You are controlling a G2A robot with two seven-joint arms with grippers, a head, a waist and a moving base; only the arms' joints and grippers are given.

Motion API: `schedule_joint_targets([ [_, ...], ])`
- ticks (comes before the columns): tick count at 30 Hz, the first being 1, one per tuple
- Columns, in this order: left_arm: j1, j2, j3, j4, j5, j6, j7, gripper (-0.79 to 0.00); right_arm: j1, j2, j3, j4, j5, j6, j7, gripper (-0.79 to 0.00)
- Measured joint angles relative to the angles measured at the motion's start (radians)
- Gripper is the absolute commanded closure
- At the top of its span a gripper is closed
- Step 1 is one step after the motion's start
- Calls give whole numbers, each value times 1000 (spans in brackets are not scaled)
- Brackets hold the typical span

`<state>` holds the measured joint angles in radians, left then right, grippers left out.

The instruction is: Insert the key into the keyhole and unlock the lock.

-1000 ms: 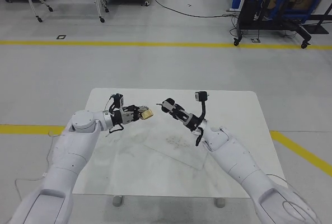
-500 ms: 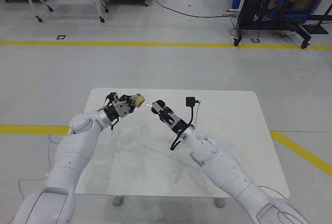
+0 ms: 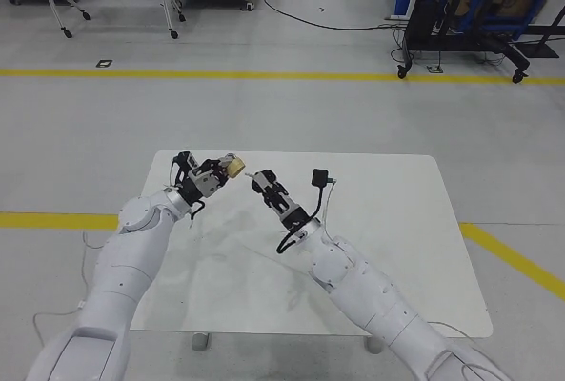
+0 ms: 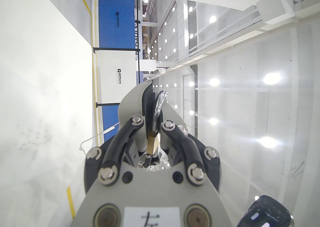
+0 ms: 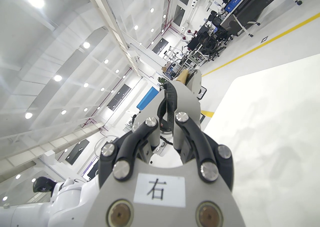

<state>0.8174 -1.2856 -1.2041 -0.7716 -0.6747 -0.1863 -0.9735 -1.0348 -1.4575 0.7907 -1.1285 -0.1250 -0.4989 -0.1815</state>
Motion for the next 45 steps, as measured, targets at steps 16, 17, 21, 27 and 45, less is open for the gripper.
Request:
schedule_joint_targets([
  [16,15,1,-3,-36,38,-23,35,0,40,-48,0,99,23,-13,6,0],
  [17,16,1,-2,-40,46,-29,39,0,40,-49,1,102,24,-16,4,0],
  [21,23,2,-1,-54,74,-50,61,0,42,-57,7,114,21,-25,1,0],
  [27,36,3,-4,-77,97,-67,103,0,40,-69,7,122,5,-16,-2,0],
  [45,62,6,-14,-125,135,-89,139,0,29,-96,18,130,-49,-25,10,0],
])
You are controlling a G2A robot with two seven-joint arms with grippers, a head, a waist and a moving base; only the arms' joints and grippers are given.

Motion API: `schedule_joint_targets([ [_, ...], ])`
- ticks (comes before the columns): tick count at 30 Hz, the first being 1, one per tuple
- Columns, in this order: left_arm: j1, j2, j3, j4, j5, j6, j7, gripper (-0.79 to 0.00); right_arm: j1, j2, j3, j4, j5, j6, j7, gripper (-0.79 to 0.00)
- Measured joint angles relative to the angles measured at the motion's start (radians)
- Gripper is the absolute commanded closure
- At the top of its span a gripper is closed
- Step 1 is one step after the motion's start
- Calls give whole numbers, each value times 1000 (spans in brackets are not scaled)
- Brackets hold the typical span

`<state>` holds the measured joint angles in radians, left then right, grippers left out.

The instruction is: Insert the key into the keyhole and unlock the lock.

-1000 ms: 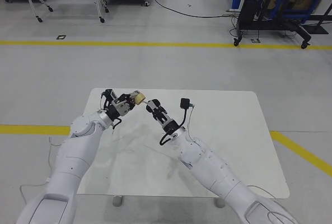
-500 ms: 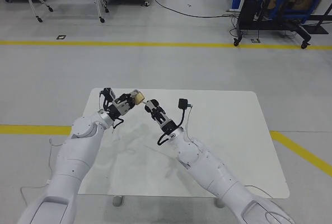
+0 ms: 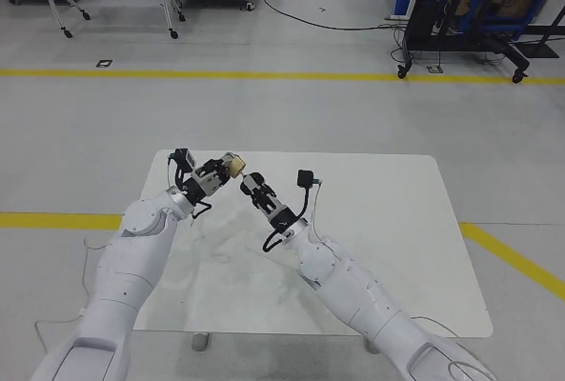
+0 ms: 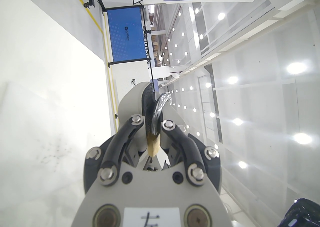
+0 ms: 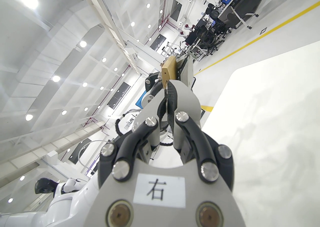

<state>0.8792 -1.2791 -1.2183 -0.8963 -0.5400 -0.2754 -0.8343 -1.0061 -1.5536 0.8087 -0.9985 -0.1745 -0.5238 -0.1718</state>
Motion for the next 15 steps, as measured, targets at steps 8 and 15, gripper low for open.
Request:
schedule_joint_targets([
  [8,15,5,2,-34,84,-45,50,0,-11,-5,16,-10,-42,27,-7,0],
  [15,37,15,-10,-73,167,-88,79,0,-16,0,47,-25,-72,68,41,0],
])
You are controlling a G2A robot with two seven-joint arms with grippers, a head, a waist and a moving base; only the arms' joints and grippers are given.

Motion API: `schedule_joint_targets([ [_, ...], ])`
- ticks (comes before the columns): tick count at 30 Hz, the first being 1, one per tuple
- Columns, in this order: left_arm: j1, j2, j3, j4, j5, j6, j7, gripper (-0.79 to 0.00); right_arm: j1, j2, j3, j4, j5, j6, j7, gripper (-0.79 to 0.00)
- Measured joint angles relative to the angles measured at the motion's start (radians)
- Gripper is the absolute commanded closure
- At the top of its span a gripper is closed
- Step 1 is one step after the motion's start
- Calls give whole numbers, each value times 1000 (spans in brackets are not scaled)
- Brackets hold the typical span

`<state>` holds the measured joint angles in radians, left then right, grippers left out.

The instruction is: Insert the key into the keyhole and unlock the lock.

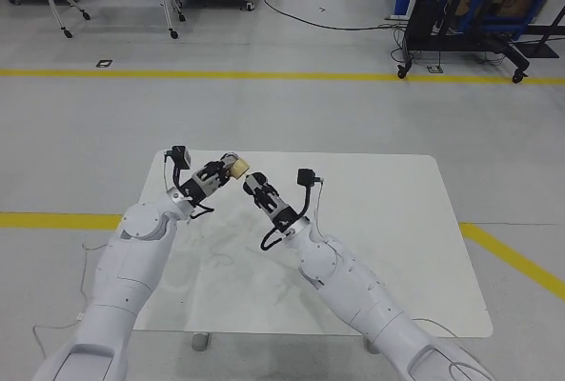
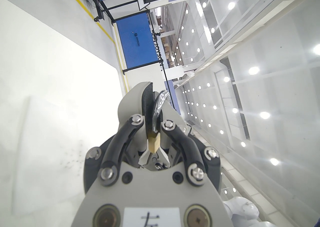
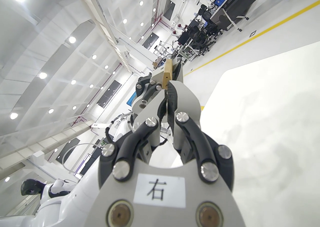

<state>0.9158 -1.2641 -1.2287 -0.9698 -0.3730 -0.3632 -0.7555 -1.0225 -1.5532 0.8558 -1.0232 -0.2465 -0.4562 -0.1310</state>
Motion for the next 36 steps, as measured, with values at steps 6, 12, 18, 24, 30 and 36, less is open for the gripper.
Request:
schedule_joint_targets([
  [6,17,8,-13,-27,41,-21,7,0,-13,7,27,-22,-30,20,28,0],
  [12,32,13,-19,-48,46,-35,-19,0,-20,4,35,-27,-12,12,61,0],
  [18,30,16,-21,-50,49,-31,-39,0,-16,1,50,-20,9,-7,82,0],
  [24,27,18,-27,-42,14,-17,-73,0,-22,0,66,-23,28,-24,95,-785],
  [30,7,16,-28,-8,-37,56,-98,0,-26,-2,79,-29,45,-51,106,-785],
  [36,-40,13,-28,62,-76,134,-103,0,-29,-2,83,-32,53,-57,120,-785],
])
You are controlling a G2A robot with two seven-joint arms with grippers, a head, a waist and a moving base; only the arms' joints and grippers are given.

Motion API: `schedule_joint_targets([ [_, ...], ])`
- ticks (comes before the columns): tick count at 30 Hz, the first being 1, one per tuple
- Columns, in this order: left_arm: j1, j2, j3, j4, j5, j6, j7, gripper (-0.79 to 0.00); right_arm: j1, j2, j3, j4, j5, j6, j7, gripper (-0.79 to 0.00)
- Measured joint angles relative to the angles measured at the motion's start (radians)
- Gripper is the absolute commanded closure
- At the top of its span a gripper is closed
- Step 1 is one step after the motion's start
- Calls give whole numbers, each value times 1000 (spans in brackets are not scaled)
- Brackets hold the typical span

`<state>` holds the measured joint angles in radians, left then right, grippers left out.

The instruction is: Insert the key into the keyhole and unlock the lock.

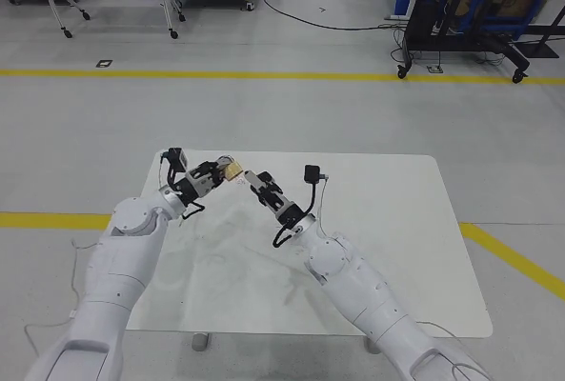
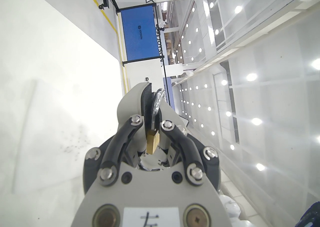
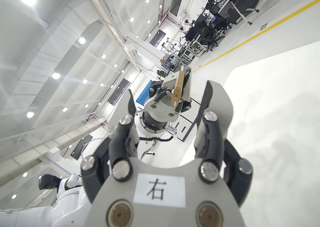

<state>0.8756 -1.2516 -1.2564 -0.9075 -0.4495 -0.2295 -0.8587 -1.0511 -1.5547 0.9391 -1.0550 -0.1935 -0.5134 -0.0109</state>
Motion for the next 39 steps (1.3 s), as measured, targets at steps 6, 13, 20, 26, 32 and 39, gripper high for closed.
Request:
schedule_joint_targets([
  [6,-56,-11,9,112,-125,234,-77,0,-5,1,3,-11,-1,-5,2,-785],
  [13,-158,-31,42,296,-258,542,-261,0,-82,28,57,-118,139,-233,167,0],
  [20,-203,-46,76,383,-270,570,-347,0,-78,38,54,-116,294,-239,355,0],
  [26,-227,-56,105,418,-246,548,-382,0,-50,31,29,-72,296,-252,381,0],
  [32,-241,-62,123,437,-230,522,-407,0,-16,21,19,-15,266,-245,328,0],
  [39,-253,-64,130,458,-223,504,-437,0,25,0,-5,54,207,-173,208,0],
])
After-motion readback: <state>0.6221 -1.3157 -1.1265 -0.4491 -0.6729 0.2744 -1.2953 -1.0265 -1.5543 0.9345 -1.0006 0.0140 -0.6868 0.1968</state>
